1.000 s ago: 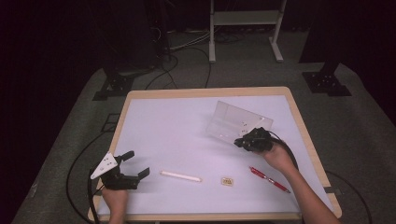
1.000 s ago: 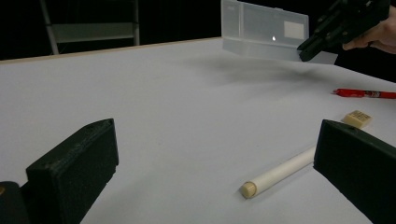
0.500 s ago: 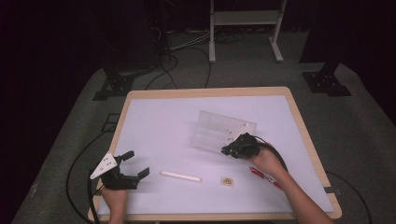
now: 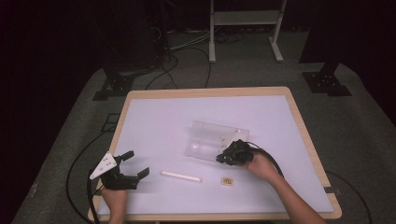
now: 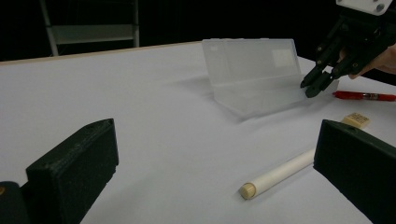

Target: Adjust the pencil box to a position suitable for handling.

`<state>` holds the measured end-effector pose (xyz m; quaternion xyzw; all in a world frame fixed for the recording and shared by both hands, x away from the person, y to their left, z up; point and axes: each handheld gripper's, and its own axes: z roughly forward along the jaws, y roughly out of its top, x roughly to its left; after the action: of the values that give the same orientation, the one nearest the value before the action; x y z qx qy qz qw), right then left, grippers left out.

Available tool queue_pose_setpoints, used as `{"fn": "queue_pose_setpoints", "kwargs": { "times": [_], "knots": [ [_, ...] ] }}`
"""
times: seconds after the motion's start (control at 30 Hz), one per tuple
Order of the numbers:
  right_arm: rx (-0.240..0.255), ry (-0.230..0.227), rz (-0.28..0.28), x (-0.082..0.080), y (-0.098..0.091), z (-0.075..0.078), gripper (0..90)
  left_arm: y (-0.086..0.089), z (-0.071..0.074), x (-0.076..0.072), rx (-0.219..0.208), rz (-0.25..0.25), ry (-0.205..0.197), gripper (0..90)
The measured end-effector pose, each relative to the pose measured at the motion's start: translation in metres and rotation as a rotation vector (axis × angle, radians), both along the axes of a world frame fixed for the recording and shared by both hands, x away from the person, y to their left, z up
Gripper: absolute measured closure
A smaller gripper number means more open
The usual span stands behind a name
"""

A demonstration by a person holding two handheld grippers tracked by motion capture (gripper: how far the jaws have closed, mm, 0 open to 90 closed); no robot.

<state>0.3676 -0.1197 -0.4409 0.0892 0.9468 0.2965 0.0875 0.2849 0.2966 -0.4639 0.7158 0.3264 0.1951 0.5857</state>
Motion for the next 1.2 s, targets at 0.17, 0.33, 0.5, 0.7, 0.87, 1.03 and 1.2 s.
{"fn": "queue_pose_setpoints", "kwargs": {
  "times": [0.17, 0.33, 0.5, 0.7, 0.87, 1.03, 1.2],
  "knots": [
    [0.004, 0.014, -0.003, -0.001, 0.001, -0.004, 84.9, 0.0, 0.0, 0.0, 0.0, -0.001, 0.0, 0.0],
    [-0.001, 0.022, -0.006, -0.002, 0.002, -0.008, 85.0, 0.0, 0.0, 0.0, -0.001, -0.001, 0.0, 0.0],
    [-0.006, 0.045, -0.006, -0.001, 0.002, -0.012, 84.8, 0.0, 0.0, 0.0, -0.001, 0.0, 0.0, 0.0],
    [0.009, 0.065, -0.01, -0.001, 0.0, -0.01, 80.1, 0.0, 0.0, 0.0, 0.002, -0.001, 0.002, 0.0],
    [0.038, 0.067, -0.021, -0.003, -0.004, -0.003, 74.0, 0.0, 0.0, 0.0, 0.0, 0.0, 0.0, 0.0],
    [0.079, 0.079, -0.059, -0.003, -0.014, 0.007, 65.1, -0.001, 0.0, 0.0, 0.0, 0.001, 0.003, 0.0],
    [0.106, 0.078, -0.091, -0.005, -0.025, 0.013, 61.4, -0.001, 0.0, 0.0, 0.001, 0.001, 0.003, 0.0]
  ]
}}
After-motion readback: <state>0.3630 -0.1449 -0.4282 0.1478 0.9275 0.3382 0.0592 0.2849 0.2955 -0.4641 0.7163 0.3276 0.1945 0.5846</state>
